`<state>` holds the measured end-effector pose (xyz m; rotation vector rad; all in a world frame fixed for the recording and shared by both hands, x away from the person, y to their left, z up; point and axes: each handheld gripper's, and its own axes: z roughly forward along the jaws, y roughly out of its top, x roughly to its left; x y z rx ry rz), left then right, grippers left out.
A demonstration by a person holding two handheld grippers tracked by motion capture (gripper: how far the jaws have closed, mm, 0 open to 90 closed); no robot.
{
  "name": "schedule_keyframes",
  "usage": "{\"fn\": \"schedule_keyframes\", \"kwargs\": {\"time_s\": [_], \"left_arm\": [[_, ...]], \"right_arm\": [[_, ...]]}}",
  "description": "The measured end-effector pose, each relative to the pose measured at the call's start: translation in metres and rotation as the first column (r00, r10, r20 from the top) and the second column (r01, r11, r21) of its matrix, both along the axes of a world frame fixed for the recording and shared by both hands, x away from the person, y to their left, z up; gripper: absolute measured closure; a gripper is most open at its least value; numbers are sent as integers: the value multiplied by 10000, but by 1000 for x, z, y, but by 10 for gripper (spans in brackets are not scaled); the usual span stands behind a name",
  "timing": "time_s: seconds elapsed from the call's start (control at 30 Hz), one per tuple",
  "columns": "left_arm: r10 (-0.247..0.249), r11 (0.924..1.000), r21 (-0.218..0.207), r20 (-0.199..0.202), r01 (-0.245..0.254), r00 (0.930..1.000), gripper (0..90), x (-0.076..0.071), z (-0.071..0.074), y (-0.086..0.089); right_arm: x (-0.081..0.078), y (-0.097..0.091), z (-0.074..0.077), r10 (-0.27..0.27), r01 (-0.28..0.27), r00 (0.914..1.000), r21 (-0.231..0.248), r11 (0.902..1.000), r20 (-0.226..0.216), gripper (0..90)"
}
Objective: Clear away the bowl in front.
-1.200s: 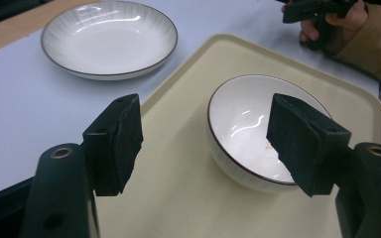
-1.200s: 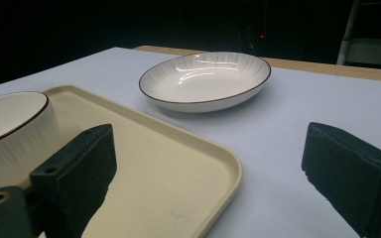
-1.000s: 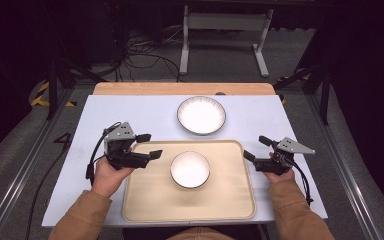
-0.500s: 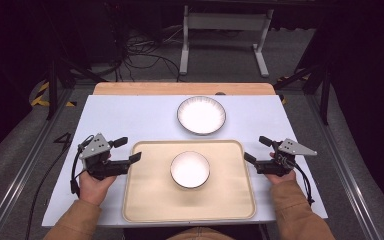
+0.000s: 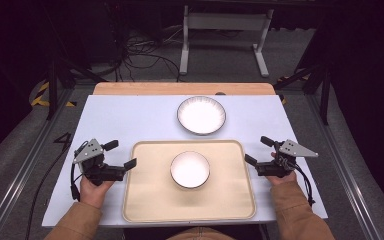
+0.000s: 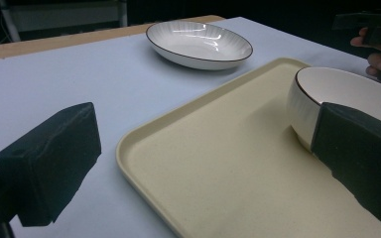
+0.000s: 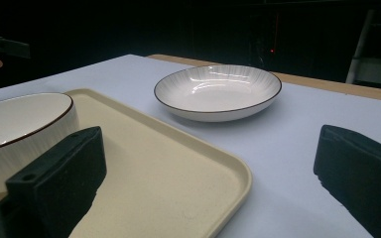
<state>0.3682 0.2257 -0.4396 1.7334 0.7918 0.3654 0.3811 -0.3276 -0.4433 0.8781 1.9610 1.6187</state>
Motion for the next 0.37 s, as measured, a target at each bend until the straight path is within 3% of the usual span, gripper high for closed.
{"fn": "schedule_keyframes", "kwargs": {"time_s": [0.1, 0.37], "left_arm": [[-57, 9998, -176, -76, 56, 10000, 0, 1, -1, 1], [-91, 9998, -167, -235, 87, 9997, 1, 1, -2, -1]], "right_arm": [[0, 0, 0, 29, -29, 10000, 3, 10000, 8, 2], [0, 2, -1, 66, -66, 10000, -109, 9999, 25, 2]]}}
